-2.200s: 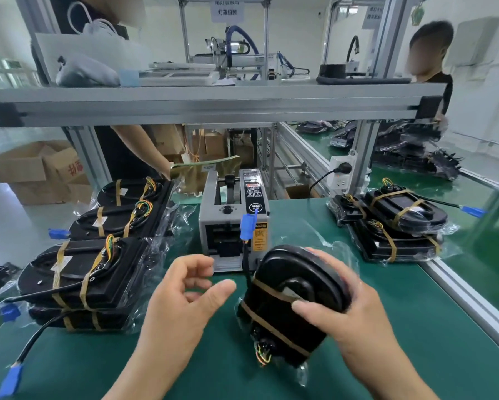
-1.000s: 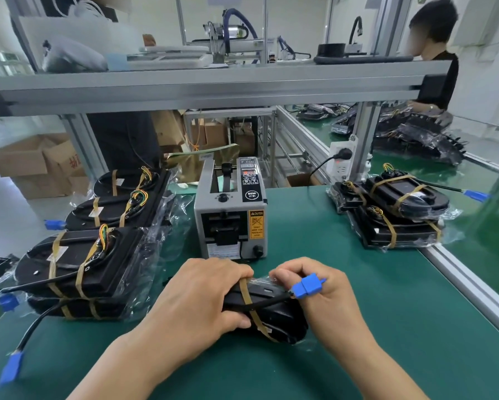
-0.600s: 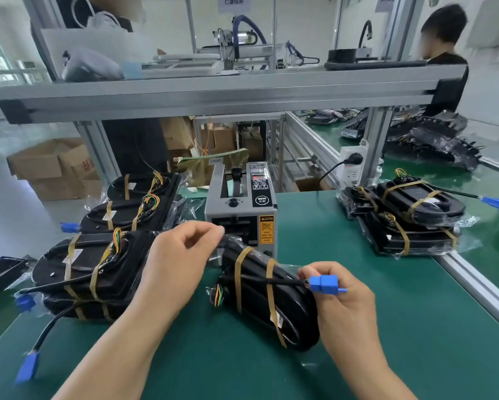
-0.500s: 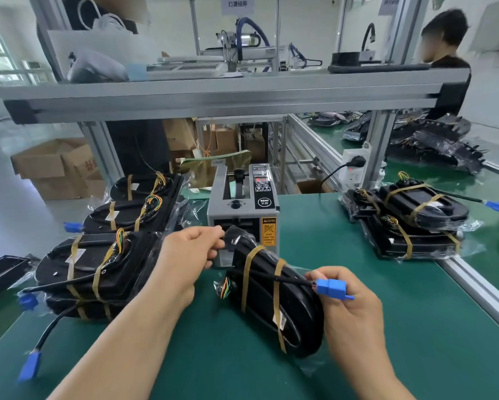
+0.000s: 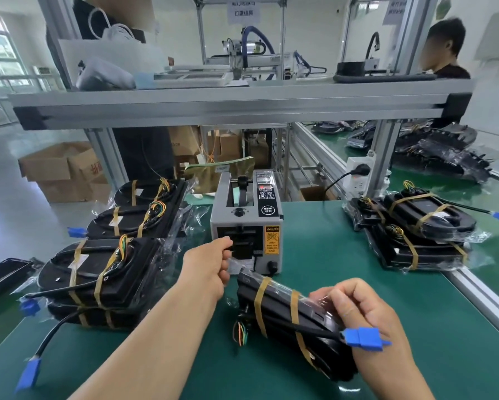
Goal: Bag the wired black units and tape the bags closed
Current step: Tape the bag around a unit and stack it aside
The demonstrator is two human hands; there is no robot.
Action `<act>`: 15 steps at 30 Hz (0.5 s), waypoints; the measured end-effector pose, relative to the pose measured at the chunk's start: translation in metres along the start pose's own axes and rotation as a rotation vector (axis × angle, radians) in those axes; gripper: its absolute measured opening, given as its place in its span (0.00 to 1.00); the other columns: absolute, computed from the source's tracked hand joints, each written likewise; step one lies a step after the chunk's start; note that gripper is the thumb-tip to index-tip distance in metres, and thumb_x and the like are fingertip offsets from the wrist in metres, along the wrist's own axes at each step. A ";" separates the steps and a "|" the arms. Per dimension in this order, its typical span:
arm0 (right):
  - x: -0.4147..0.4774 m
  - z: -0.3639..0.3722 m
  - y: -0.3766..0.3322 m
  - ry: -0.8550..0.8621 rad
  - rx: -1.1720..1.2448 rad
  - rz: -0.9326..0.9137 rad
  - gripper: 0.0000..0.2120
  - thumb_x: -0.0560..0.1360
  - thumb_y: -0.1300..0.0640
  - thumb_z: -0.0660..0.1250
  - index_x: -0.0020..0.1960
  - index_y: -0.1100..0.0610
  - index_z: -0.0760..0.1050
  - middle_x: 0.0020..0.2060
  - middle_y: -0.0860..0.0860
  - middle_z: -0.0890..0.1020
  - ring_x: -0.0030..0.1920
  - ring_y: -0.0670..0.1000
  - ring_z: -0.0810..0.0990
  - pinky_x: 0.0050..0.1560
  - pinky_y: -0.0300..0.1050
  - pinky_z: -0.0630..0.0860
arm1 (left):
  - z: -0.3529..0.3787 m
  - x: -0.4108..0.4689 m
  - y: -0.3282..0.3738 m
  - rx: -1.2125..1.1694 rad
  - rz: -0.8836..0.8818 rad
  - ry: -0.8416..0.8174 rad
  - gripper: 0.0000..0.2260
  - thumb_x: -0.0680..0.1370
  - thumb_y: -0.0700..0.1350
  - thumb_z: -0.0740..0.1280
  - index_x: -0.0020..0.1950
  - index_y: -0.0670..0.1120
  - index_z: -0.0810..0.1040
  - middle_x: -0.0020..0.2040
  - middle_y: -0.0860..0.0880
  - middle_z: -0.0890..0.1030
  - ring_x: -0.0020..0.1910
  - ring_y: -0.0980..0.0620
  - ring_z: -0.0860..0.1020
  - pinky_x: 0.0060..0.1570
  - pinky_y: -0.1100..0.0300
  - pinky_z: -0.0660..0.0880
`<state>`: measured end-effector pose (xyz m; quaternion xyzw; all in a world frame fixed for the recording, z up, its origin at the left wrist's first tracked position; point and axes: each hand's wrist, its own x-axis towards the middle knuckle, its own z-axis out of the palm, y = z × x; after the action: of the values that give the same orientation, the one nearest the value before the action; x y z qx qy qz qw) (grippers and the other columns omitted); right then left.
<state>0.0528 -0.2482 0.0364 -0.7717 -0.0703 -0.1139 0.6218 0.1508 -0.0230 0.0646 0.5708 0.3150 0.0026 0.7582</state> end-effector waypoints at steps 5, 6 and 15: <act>0.000 0.002 0.000 0.055 -0.009 -0.019 0.09 0.78 0.51 0.62 0.42 0.47 0.79 0.41 0.45 0.86 0.39 0.44 0.82 0.38 0.30 0.75 | 0.010 0.003 -0.002 -0.018 -0.103 -0.061 0.05 0.79 0.43 0.67 0.43 0.45 0.78 0.28 0.53 0.69 0.19 0.59 0.63 0.16 0.69 0.58; 0.000 0.002 0.000 0.061 -0.007 -0.022 0.09 0.77 0.51 0.62 0.42 0.47 0.79 0.41 0.45 0.86 0.38 0.43 0.82 0.38 0.30 0.74 | 0.012 0.004 -0.002 -0.025 -0.122 -0.068 0.06 0.80 0.43 0.67 0.44 0.45 0.78 0.28 0.54 0.69 0.18 0.59 0.63 0.16 0.69 0.58; -0.003 0.002 0.000 0.051 0.051 0.011 0.14 0.80 0.59 0.63 0.39 0.47 0.79 0.39 0.47 0.86 0.37 0.47 0.82 0.36 0.32 0.76 | 0.024 0.011 0.001 -0.189 -0.121 -0.067 0.07 0.80 0.40 0.66 0.43 0.40 0.77 0.19 0.53 0.68 0.12 0.60 0.63 0.16 0.74 0.60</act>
<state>0.0504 -0.2462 0.0355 -0.7528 -0.0531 -0.1283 0.6434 0.1711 -0.0392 0.0635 0.4764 0.3219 -0.0325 0.8175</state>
